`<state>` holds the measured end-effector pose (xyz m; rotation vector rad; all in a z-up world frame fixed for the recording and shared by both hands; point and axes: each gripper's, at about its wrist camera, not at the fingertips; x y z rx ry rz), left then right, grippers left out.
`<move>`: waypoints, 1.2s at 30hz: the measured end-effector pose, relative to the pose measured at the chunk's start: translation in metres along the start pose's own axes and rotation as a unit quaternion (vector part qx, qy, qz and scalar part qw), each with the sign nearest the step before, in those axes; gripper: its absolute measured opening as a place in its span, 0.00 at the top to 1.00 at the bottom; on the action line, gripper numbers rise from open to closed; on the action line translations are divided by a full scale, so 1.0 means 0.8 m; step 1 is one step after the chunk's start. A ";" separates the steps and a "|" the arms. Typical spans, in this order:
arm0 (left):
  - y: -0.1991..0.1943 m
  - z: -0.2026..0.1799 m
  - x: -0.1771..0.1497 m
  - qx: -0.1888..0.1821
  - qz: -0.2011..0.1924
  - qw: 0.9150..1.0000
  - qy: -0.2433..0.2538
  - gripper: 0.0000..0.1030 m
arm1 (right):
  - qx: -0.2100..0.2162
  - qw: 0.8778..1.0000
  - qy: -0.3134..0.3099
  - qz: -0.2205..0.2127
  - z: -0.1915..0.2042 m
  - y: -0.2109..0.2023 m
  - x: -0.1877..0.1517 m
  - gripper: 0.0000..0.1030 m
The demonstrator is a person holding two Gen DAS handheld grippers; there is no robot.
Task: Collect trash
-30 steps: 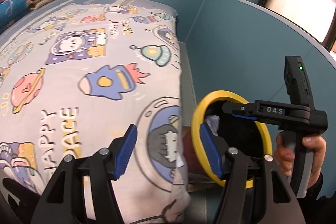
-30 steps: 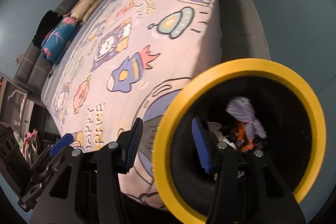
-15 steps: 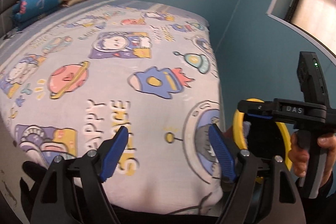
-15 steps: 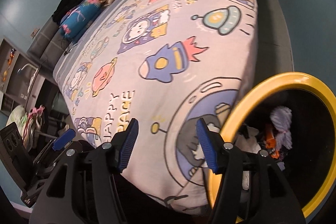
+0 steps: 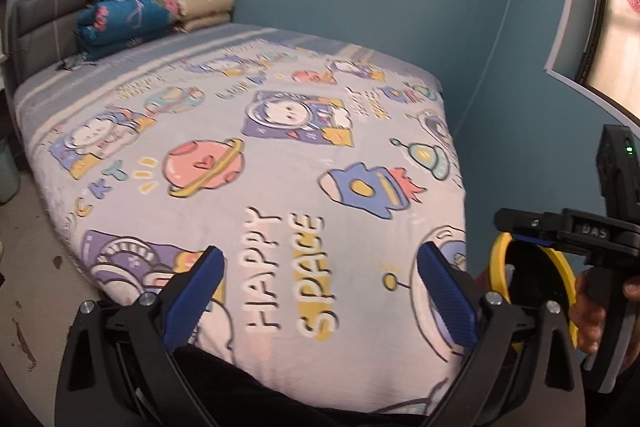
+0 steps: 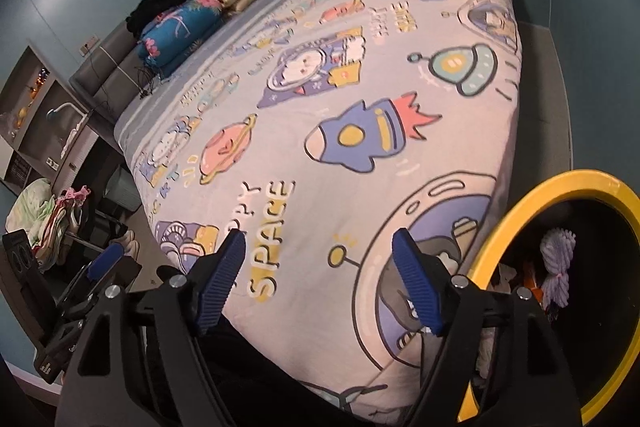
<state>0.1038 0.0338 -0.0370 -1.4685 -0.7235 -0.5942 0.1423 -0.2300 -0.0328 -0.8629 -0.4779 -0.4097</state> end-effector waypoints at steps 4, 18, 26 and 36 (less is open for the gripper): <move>-0.011 0.012 0.000 0.006 -0.016 1.000 -0.018 0.08 | -0.003 0.999 -0.020 -0.034 0.015 -0.009 -0.002 0.21; -0.118 0.004 0.000 0.053 -0.166 0.985 -0.016 0.08 | -0.040 0.981 -0.113 -0.152 0.079 -0.050 -0.028 0.12; -0.170 0.001 -0.009 0.069 -0.222 0.972 -0.034 0.08 | -0.092 0.949 -0.172 -0.246 0.116 -0.081 -0.048 0.08; -0.189 0.001 -0.016 0.064 -0.240 0.968 -0.039 0.08 | -0.107 0.928 -0.198 -0.296 0.136 -0.099 -0.068 0.08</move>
Point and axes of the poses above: each gripper's, at about its wrist camera, not at the fingertips, and y roughly the way its jaws point, z to its left, x to its top, and after that the axes turned 14 degrees about x, right-handed
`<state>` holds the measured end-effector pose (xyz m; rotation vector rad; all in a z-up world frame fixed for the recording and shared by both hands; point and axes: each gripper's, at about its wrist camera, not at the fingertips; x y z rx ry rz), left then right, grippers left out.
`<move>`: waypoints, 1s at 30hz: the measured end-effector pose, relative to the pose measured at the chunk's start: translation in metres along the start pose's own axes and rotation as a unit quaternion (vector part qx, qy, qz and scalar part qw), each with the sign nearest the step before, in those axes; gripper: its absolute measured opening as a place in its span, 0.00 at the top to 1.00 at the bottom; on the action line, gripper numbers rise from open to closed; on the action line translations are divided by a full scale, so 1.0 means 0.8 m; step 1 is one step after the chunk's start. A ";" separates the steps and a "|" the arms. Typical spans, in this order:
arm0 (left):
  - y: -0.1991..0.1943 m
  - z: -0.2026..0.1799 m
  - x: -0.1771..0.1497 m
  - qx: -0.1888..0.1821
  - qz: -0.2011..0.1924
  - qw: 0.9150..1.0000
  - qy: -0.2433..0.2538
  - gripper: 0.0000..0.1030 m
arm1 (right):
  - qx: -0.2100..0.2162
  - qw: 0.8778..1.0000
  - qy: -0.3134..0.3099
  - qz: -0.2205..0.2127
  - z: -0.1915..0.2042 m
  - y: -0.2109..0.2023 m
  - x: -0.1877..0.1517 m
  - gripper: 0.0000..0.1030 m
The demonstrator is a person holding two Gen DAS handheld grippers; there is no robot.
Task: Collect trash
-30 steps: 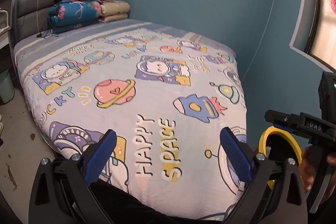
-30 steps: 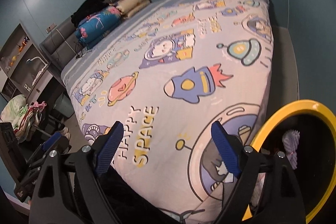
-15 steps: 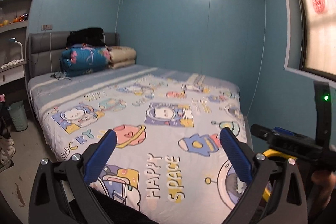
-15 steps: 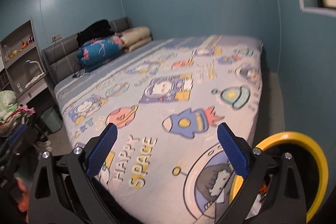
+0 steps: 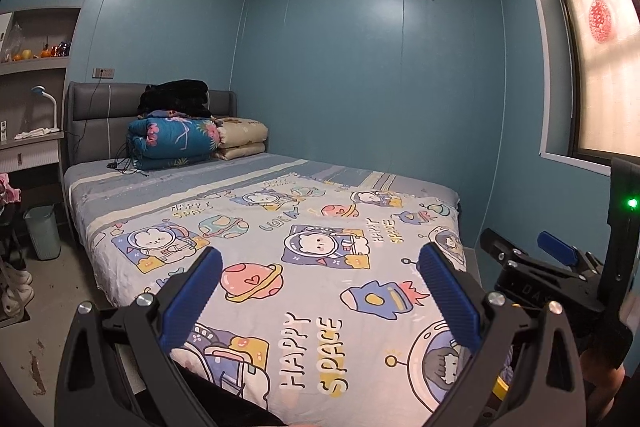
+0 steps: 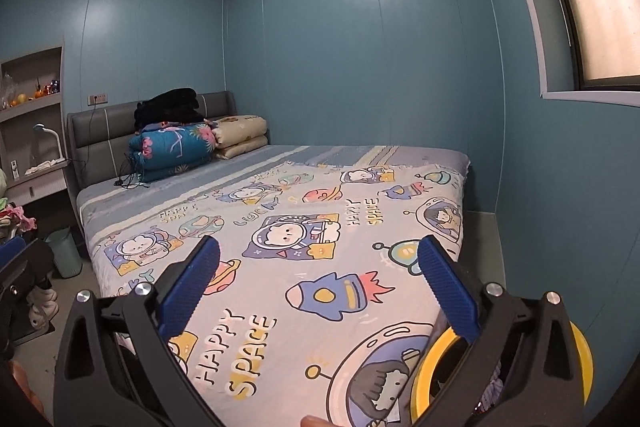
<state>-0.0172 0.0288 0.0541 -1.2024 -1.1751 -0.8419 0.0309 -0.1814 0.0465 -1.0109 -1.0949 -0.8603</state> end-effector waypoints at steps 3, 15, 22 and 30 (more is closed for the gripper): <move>-0.003 0.003 0.000 0.000 -0.002 1.000 -0.001 0.08 | 0.002 1.000 0.003 0.001 0.001 -0.002 0.000 0.08; -0.004 0.004 0.000 -0.001 -0.007 1.000 -0.003 0.08 | 0.004 1.000 0.016 0.005 0.000 -0.005 -0.002 0.08; -0.004 0.005 0.000 -0.002 -0.007 1.000 -0.003 0.08 | 0.006 1.000 0.018 0.012 0.002 -0.001 -0.002 0.08; -0.004 0.005 -0.001 -0.003 -0.005 1.000 -0.003 0.08 | 0.004 1.000 0.023 0.015 0.002 0.000 -0.003 0.08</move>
Point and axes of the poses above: each gripper's, at about its wrist camera, not at the fingertips, and y roughly the way its jaws point, z to its left, x to its top, and after that the axes turned 14 degrees about x, right-handed
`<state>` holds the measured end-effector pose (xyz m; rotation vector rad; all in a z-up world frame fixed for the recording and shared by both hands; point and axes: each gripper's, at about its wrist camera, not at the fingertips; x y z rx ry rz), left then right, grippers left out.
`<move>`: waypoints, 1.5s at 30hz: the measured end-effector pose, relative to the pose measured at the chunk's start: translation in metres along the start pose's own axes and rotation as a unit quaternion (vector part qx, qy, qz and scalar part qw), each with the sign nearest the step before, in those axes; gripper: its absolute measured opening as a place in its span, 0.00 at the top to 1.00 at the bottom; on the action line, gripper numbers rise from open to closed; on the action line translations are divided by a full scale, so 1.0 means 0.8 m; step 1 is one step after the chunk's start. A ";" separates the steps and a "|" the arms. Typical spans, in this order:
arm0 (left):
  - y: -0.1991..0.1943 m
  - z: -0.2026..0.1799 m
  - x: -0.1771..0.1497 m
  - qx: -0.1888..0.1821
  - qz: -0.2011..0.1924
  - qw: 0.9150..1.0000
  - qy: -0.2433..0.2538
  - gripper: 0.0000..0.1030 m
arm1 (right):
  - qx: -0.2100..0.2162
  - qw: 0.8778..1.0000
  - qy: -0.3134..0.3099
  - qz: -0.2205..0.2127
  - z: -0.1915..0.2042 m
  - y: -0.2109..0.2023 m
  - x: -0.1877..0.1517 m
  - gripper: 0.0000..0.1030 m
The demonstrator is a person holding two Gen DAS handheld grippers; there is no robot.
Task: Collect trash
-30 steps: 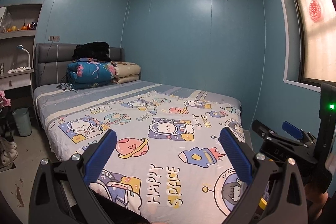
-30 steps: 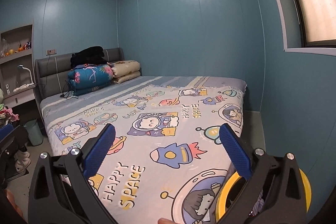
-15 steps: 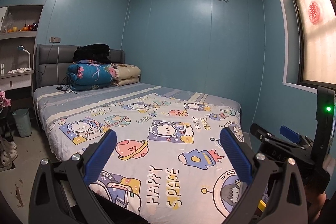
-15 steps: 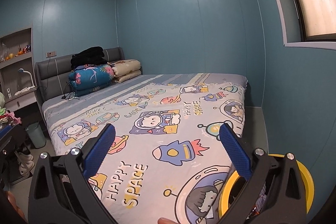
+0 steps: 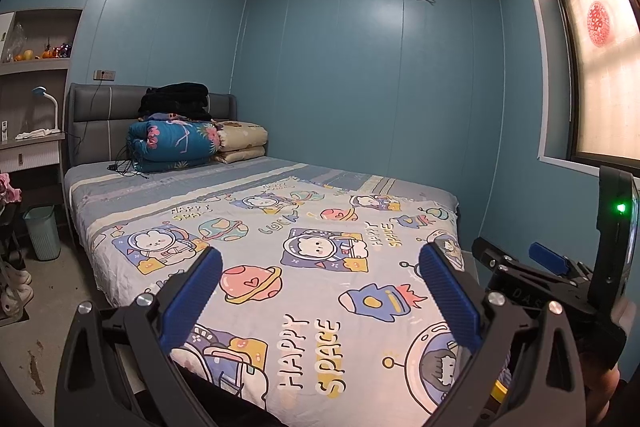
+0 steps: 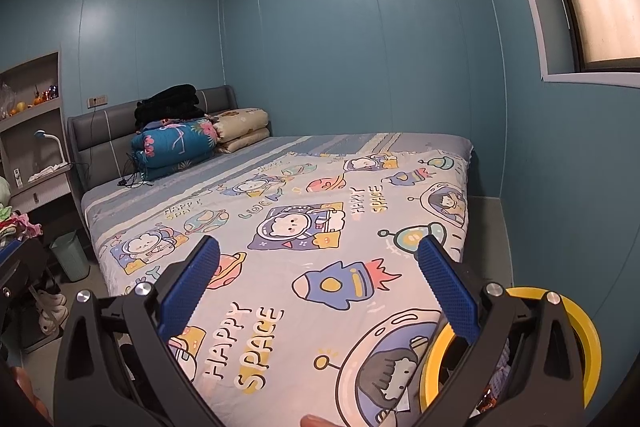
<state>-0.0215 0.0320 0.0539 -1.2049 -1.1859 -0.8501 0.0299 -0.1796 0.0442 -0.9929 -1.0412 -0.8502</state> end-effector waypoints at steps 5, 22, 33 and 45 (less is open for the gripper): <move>-0.001 -0.001 -0.001 0.000 0.001 1.000 0.001 0.08 | 0.000 1.000 0.004 0.002 -0.002 0.000 -0.002 0.08; 0.005 -0.003 -0.007 -0.007 0.016 1.000 0.001 0.08 | -0.005 1.000 0.021 0.016 -0.011 0.007 -0.007 0.08; 0.011 -0.003 -0.011 -0.011 0.023 1.000 0.001 0.08 | -0.010 0.999 0.028 0.019 -0.017 0.006 -0.010 0.08; 0.011 -0.005 -0.011 -0.011 0.027 1.000 0.003 0.08 | -0.009 0.999 0.031 0.027 -0.017 0.009 -0.013 0.08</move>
Point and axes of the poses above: each gripper's, at about its wrist camera, not at the fingertips, and y roughly the way its jaws point, z to its left, x to its top, and after that the axes turned 14 degrees about x, right-handed
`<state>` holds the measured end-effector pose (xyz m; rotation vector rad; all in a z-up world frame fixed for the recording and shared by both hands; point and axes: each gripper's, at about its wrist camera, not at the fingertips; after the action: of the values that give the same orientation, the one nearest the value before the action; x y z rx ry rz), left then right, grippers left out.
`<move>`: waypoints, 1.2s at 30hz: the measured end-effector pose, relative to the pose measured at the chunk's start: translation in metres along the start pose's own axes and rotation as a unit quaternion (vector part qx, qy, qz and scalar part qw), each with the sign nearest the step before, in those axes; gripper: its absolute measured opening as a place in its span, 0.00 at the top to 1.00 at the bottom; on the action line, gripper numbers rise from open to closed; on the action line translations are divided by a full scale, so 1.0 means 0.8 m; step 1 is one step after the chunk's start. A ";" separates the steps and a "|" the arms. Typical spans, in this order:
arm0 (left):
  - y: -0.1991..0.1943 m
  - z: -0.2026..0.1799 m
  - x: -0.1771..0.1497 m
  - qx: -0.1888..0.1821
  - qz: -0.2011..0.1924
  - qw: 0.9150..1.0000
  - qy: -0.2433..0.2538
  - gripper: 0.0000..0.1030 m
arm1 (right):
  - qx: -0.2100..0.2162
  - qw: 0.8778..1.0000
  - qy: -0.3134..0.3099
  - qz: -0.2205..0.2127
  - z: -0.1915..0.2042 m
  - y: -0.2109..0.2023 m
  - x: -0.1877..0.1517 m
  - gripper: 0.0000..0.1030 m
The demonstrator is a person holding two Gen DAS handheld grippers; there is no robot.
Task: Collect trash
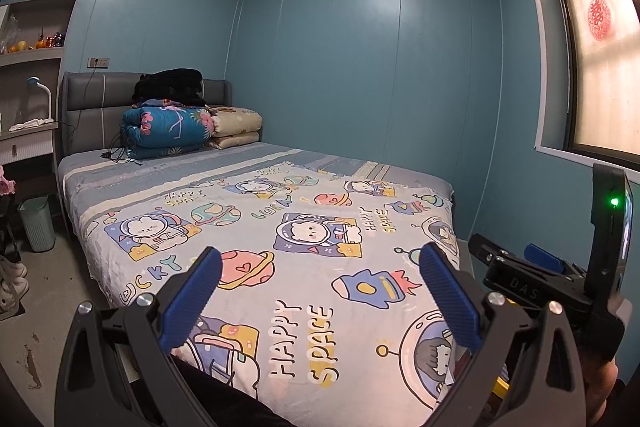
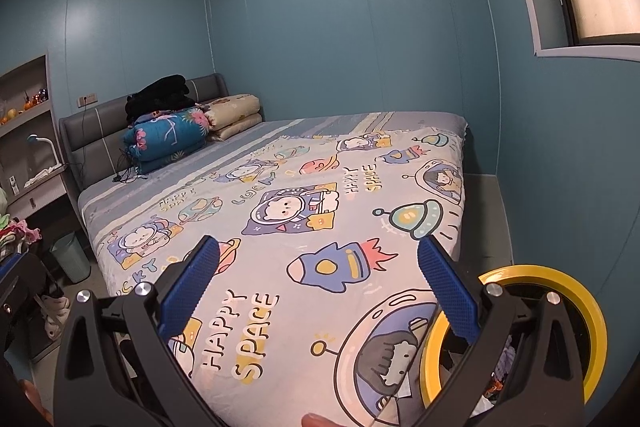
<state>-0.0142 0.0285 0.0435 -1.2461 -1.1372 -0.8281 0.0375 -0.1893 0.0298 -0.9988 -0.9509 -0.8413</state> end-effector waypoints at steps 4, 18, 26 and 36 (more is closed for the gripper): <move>0.000 -0.002 0.000 0.000 0.000 1.000 0.003 0.08 | -0.001 1.000 0.003 0.001 -0.003 0.000 0.000 0.08; 0.003 -0.007 -0.003 -0.003 0.008 1.000 0.007 0.08 | -0.002 1.000 0.011 0.013 -0.008 0.006 -0.002 0.08; 0.005 -0.007 -0.004 -0.004 0.014 1.000 0.006 0.08 | -0.002 1.000 0.010 0.022 -0.007 0.010 -0.004 0.08; 0.005 -0.010 -0.004 -0.004 0.015 1.000 0.010 0.08 | -0.002 1.000 0.011 0.025 -0.009 0.012 -0.004 0.08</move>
<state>-0.0102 0.0208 0.0395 -1.2565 -1.0975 -0.8212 0.0470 -0.1924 0.0219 -1.0118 -0.9018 -0.8114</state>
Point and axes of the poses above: each gripper's, at about its wrist camera, not at the fingertips, and y roughly the way its jaws point, z to its left, x to its top, and after that the axes turned 14 degrees about x, right-handed
